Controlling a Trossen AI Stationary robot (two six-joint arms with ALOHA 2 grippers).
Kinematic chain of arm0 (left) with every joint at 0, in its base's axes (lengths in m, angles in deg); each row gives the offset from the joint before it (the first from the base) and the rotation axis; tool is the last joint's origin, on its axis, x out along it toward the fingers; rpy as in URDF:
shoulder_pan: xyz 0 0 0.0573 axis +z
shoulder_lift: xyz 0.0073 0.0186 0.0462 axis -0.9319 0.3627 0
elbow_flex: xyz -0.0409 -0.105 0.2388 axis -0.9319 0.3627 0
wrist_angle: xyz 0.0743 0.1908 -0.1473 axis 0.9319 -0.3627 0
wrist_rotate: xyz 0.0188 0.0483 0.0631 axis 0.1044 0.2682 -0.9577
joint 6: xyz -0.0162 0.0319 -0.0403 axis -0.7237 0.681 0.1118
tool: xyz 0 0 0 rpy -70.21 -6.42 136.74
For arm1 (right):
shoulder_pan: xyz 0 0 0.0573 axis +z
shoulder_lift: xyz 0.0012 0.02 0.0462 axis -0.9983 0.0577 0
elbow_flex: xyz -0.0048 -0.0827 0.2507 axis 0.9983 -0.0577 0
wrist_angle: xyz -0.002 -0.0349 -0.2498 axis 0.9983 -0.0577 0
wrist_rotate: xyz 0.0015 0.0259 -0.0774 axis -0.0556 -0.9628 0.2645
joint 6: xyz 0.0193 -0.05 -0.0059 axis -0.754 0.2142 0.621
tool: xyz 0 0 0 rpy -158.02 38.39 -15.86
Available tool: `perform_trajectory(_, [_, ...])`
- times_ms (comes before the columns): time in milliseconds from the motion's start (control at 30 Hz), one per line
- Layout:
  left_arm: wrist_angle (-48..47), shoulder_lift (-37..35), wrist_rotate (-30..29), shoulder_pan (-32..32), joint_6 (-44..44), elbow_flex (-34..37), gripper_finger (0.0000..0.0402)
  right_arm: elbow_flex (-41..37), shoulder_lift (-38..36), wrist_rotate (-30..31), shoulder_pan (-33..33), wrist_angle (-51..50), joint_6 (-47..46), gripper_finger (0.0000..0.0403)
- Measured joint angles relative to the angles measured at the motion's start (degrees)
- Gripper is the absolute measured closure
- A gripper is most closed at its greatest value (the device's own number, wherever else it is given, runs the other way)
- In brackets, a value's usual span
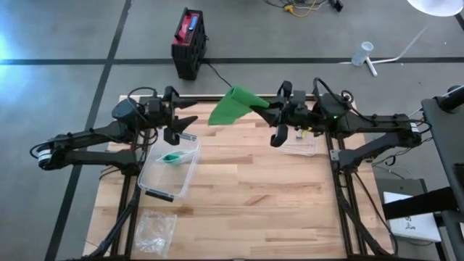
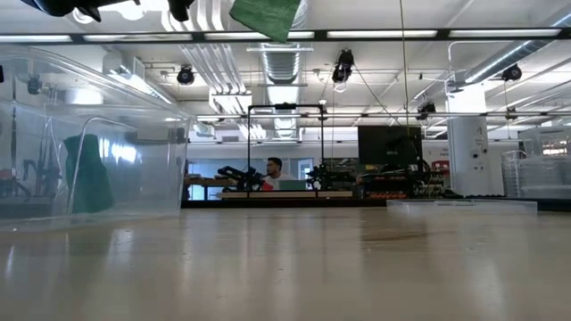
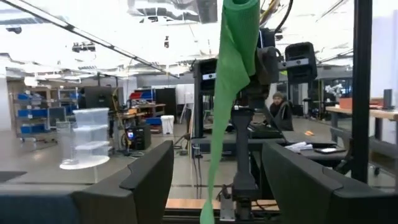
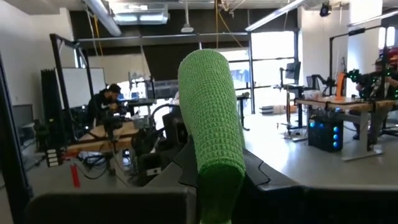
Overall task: Roll bandage
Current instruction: Roll the dark green bandage
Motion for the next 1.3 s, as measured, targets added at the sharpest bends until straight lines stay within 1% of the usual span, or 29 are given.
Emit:
perform_trajectory(67, [-0.21, -0.03, 0.36, -0.1, -2.88, 0.0, 0.0163, -0.1, 0.75, 0.03, 0.0, 0.13, 0.7, 0.0369])
perform_trajectory(133, [-0.6, -0.07, 2.27, -0.43, -3.61, 0.0, 0.0161, -0.25, 1.71, 0.03, 0.0, -1.45, 0.76, 0.0369])
perform_trajectory(167, [-0.57, 0.08, 2.6, -0.5, -2.98, 0.0, 0.0159, -0.38, 2.2, 0.07, 0.0, -2.18, 0.79, 0.0369])
perform_trajectory(267, [-0.62, 0.23, 0.85, -0.44, -1.07, 0.0, 0.0155, -0.31, 2.9, 0.29, 0.0, -2.1, 0.93, 0.0369])
perform_trajectory(400, [-0.41, -0.49, 0.43, -0.26, 1.38, 0.0, 0.0147, -0.03, 1.65, 0.52, 1.06, -2.22, 4.45, 0.0371])
perform_trajectory(567, [-1.16, -0.27, 0.55, -0.28, 0.4, 0.0, 0.0143, -0.06, -0.35, 0.25, 3.43, -4.75, 7.99, 0.0373])
perform_trajectory(667, [-2.41, -0.25, 0.68, -0.32, -0.09, 0.0, 0.0145, -0.08, -1.17, 0.47, 3.88, -6.73, 8.25, 0.0373])
perform_trajectory(767, [-3.72, 0.17, 2.12, -0.46, 0.48, 0.0, 0.0149, -0.2, -1.0, 0.46, 4.4, -8.13, 8.16, 0.0373])
perform_trajectory(933, [-3.16, 1.49, 2.17, -0.46, 2.1, 0.04, 0.0149, -0.25, -0.66, -1.23, 5.55, -8.37, 7.58, 0.0373])
perform_trajectory(1033, [-2.45, 2.52, 4.63, -0.46, 2.05, 0.04, 0.0141, -0.25, 0.01, -2.93, 5.77, -8.75, 8.26, 0.0373])
perform_trajectory(1300, [2.76, 5.2, 9.09, -1.22, 2.03, 0.09, 0.0132, -0.03, 2.54, -2.54, 5.6, -9.27, 12.38, 0.0373])
